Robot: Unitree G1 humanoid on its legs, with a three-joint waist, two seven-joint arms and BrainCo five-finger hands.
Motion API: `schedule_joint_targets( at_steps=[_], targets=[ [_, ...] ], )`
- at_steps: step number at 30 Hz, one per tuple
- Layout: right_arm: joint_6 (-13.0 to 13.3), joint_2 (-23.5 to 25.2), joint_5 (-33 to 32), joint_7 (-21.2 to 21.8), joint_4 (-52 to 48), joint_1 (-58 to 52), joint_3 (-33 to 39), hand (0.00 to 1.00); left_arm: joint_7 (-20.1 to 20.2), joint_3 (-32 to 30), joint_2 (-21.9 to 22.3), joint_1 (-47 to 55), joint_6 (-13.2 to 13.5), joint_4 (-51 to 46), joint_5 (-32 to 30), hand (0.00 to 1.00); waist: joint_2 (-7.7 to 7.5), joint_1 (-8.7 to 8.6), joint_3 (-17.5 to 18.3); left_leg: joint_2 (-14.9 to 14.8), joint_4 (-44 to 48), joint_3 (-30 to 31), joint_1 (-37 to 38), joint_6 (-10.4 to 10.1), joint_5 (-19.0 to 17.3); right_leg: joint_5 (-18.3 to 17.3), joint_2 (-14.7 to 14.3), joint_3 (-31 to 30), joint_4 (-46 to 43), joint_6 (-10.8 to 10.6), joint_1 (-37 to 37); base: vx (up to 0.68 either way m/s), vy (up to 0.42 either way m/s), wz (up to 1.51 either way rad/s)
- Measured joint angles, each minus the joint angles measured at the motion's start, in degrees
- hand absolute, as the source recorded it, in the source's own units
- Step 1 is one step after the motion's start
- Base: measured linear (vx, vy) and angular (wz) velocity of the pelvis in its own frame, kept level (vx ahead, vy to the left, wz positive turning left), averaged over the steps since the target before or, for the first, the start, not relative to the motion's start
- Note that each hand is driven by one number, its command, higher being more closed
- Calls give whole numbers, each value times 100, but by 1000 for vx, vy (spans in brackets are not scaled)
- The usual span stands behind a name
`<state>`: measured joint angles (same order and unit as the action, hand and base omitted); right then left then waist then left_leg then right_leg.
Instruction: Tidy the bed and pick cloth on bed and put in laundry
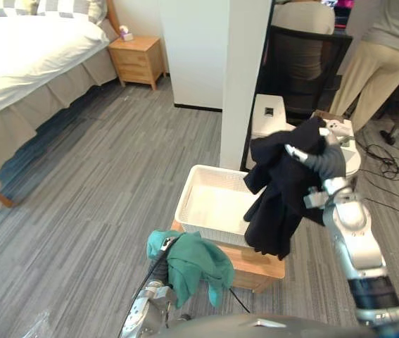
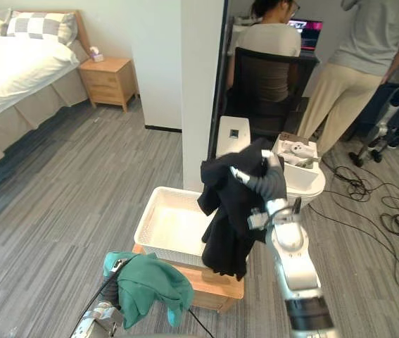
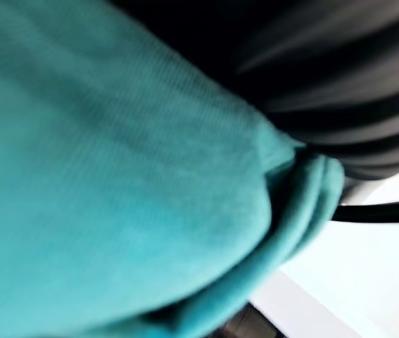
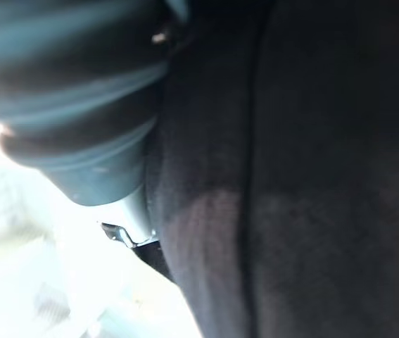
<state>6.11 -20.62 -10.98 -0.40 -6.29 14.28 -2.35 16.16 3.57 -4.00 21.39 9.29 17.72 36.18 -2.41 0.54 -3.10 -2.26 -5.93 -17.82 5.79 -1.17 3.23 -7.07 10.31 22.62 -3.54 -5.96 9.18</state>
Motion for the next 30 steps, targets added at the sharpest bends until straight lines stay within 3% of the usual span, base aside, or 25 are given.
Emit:
schedule_joint_targets(
  at_steps=[4,7,11,19,27,30],
  targets=[
    [-562,-222,5,-9,760,1305,-33,100,155,-17,-18,-131,-1,430,-195,100,9,79,16,-13,-2,122,-134,5,111,198,-42,140,288,46,66,-17,3,15],
    [-834,-303,-5,-27,1056,1856,-62,100,227,-22,11,-111,-13,484,-206,100,10,155,17,1,-1,188,-117,-1,180,246,-44,230,315,44,140,-47,0,18],
    [-1050,-310,-15,-31,1132,2203,-89,100,346,-30,75,-162,-45,481,-208,100,15,219,20,2,-9,312,-196,45,252,268,-48,372,292,50,137,-85,11,19],
    [-1579,-308,113,27,1755,2360,-295,100,382,-52,149,-158,-375,384,-409,100,50,354,33,28,-13,302,-323,67,248,425,-35,639,475,45,188,-71,48,12],
    [-1594,-284,294,165,2639,2326,-386,100,383,-104,-109,-146,-616,365,-531,100,25,394,20,57,-11,454,-449,94,358,549,-76,714,665,20,227,17,18,10],
    [-1621,-282,341,148,3112,2312,-395,100,382,-79,-265,-209,-656,364,-564,100,-47,518,-44,2,-10,604,-659,99,445,546,-164,825,672,59,87,10,-26,17]
  ],
)
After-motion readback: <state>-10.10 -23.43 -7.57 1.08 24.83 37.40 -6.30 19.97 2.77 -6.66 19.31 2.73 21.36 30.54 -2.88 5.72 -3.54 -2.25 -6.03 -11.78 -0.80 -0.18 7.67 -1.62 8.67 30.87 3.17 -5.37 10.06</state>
